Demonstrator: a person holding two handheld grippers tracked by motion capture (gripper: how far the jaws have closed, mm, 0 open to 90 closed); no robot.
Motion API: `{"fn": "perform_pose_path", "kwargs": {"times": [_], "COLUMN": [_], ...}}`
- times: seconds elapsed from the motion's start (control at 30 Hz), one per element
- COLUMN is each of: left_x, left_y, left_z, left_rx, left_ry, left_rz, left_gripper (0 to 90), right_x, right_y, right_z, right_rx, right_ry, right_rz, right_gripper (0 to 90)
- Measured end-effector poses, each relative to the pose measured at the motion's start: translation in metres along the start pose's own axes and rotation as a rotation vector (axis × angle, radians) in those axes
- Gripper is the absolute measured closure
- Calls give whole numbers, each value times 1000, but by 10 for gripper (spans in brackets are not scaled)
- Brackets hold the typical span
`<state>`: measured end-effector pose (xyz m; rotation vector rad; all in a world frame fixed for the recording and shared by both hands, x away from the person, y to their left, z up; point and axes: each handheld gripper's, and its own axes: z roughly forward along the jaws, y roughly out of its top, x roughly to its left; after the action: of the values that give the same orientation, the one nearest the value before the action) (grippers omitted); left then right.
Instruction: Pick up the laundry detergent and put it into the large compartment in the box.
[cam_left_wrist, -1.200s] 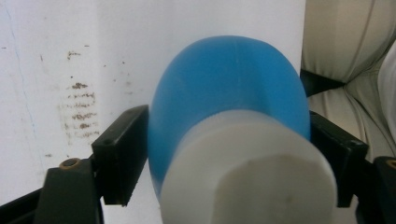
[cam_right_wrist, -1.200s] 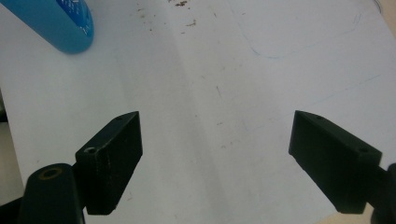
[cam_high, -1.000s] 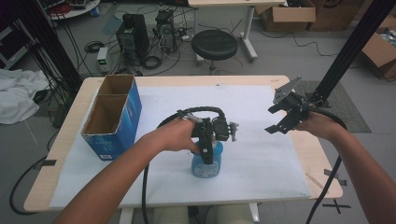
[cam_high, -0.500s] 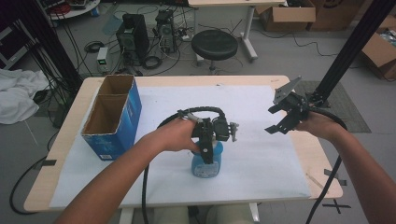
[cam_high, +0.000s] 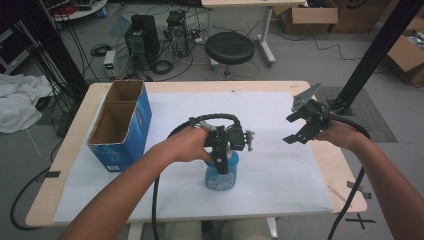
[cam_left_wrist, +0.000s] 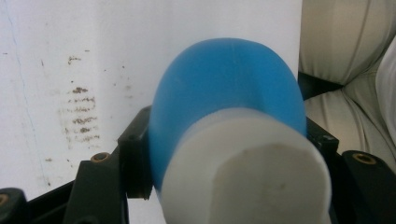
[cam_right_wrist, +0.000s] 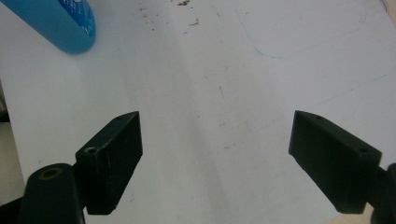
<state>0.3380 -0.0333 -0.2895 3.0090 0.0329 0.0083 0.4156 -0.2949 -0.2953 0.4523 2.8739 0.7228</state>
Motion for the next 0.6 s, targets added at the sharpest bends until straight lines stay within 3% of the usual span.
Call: {"fn": "perform_pose_path", "kwargs": {"times": [0.1,0.2,0.37,0.6], "left_x": [0,0,2,11], "left_y": [0,-1,-4,-10], "left_z": [-2,-13,-46,-80], "left_rx": [-6,-32,-84,-85], "left_ry": [-3,-10,18,81], "left_rz": [-19,-66,-185,-369], "left_gripper": [379,379,379,379], "right_x": [0,0,0,2], "right_y": [0,0,0,2], "right_z": [0,1,1,2], "right_rx": [3,3,6,7], "right_ry": [0,1,3,9], "right_rz": [3,3,6,-7], "right_gripper": [171,171,172,172]}}
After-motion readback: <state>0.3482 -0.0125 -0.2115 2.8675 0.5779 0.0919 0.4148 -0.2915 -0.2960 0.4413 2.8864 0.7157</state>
